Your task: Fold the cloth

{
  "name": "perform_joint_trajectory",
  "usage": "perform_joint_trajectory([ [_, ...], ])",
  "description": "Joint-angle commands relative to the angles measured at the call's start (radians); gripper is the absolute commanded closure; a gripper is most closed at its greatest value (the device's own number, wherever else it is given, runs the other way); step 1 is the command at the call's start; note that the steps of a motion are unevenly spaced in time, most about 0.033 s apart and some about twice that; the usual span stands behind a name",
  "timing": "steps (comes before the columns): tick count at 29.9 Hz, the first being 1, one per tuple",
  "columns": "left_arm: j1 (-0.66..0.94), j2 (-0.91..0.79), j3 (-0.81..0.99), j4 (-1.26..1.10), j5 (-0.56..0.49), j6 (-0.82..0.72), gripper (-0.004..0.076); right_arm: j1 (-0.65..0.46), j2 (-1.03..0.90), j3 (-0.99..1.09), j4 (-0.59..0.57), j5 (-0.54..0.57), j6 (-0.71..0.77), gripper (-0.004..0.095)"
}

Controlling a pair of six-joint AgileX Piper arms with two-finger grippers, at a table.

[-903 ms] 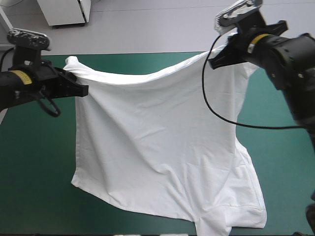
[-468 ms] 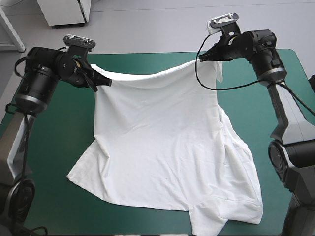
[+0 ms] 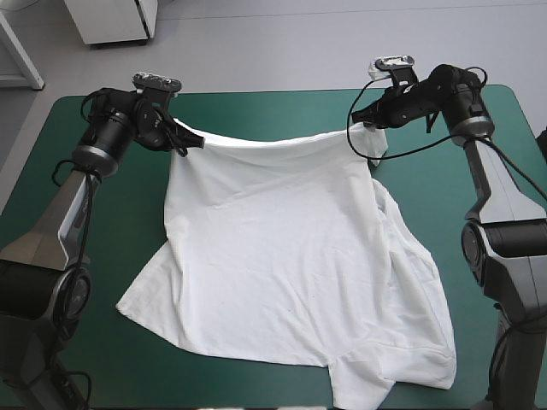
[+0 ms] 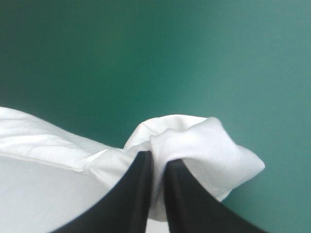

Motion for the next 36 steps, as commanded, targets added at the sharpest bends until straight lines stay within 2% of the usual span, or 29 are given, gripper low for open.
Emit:
perform_joint_trajectory([
  [1, 0.001, -0.033, -0.030, 0.012, -0.068, -0.012, 0.0648, -0.019, -0.045, -0.039, 0.069, -0.027, -0.026, 0.0558],
  [4, 0.001, -0.015, -0.030, 0.014, -0.098, -0.002, 0.0521, -0.019, -0.043, -0.039, 0.069, -0.027, -0.026, 0.0403],
  [8, 0.001, 0.013, -0.040, 0.012, -0.096, 0.000, 0.0348, -0.026, -0.043, -0.039, 0.073, -0.031, -0.026, 0.0396],
  [11, 0.008, 0.018, -0.040, 0.021, -0.096, 0.000, 0.0296, -0.043, -0.043, -0.039, 0.075, -0.027, -0.021, 0.0397],
  [14, 0.027, 0.016, -0.050, 0.016, -0.075, -0.003, 0.0292, -0.082, -0.048, -0.039, 0.131, 0.024, -0.017, 0.0397],
  [17, 0.053, -0.003, -0.069, -0.032, 0.010, -0.001, 0.0292, -0.106, -0.070, -0.033, 0.164, 0.158, 0.010, 0.0420],
  [21, 0.058, -0.068, -0.071, -0.071, 0.099, 0.045, 0.0292, -0.100, -0.169, 0.060, 0.157, 0.190, 0.010, 0.0488],
  [25, 0.058, -0.152, -0.068, -0.089, 0.148, 0.057, 0.0292, -0.068, -0.321, 0.221, 0.037, 0.190, 0.029, 0.0486],
  [29, 0.058, -0.249, -0.001, -0.147, 0.171, 0.090, 0.0302, -0.030, -0.511, 0.483, -0.090, 0.190, 0.065, 0.0486],
  [36, 0.058, -0.358, 0.210, -0.230, 0.227, 0.102, 0.0304, 0.016, -0.825, 0.952, -0.164, 0.188, 0.110, 0.0486],
])
